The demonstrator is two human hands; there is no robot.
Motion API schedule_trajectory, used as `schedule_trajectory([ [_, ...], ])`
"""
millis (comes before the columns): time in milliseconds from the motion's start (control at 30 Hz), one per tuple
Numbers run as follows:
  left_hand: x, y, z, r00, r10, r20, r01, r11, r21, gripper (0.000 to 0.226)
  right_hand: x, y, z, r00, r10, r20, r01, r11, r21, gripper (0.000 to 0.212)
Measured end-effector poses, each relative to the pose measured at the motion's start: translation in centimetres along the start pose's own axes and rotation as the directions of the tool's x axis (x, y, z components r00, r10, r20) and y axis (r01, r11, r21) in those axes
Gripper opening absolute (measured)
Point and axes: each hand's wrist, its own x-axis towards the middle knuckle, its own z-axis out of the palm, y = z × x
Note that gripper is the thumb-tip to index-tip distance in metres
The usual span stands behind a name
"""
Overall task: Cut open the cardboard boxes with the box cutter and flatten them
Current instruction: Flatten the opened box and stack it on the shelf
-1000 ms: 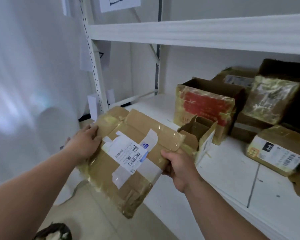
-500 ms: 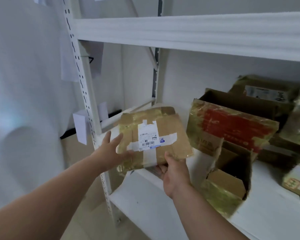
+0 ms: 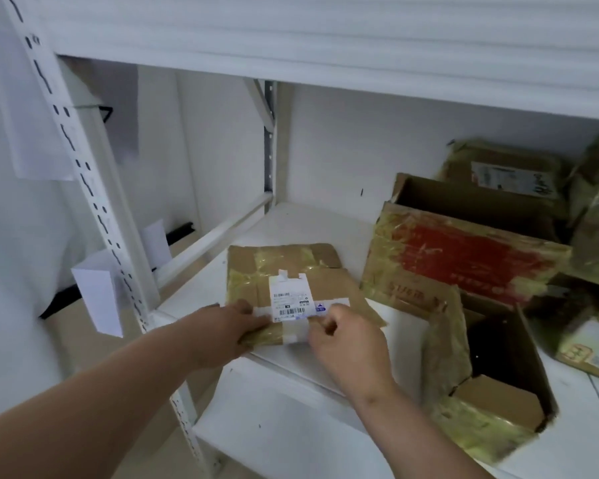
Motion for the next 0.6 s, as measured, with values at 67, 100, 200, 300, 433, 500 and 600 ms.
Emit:
schedule_trajectory([
  [67, -0.1, -0.1, -0.5, 0.999, 0.017, -0.030, -0.017, 1.000, 0.005, 0.049, 0.2, 0.0, 0.7, 0.972, -0.229, 0.050, 0.234, 0.954, -0.189, 0.022],
  [100, -0.2, -0.1, -0.8, 0.999, 0.023, -0.049, -0.023, 1.000, 0.009, 0.047, 0.3, 0.2, 1.0, 0.954, -0.280, 0.106, 0.298, 0.918, -0.263, 0.037],
  [200, -0.4, -0.3, -2.0, 0.994, 0.052, -0.099, -0.050, 0.998, 0.024, 0.044, 1.4, 0.6, 1.2, 0.939, -0.339, 0.059, 0.332, 0.847, -0.416, 0.039],
  [300, 0.3, -1.2, -2.9, 0.984, 0.026, -0.174, -0.008, 0.995, 0.100, 0.047, 2.5, 0.5, 1.3, 0.928, -0.371, 0.044, 0.333, 0.766, -0.550, 0.030],
  [433, 1.2, -2.3, -1.8, 0.984, -0.142, -0.112, 0.162, 0.968, 0.193, 0.050, 3.1, 1.0, 1.9, 0.896, -0.355, 0.268, 0.444, 0.733, -0.515, 0.057],
  [500, 1.5, -2.1, -0.8, 0.987, -0.163, -0.015, 0.161, 0.954, 0.251, 0.059, 3.0, 1.5, 2.4, 0.887, -0.317, 0.336, 0.452, 0.747, -0.488, 0.058],
  [600, 2.4, -1.8, 0.3, 0.981, -0.183, 0.072, 0.159, 0.954, 0.253, 0.075, 3.6, 2.4, 3.2, 0.875, -0.312, 0.369, 0.455, 0.791, -0.409, 0.048],
])
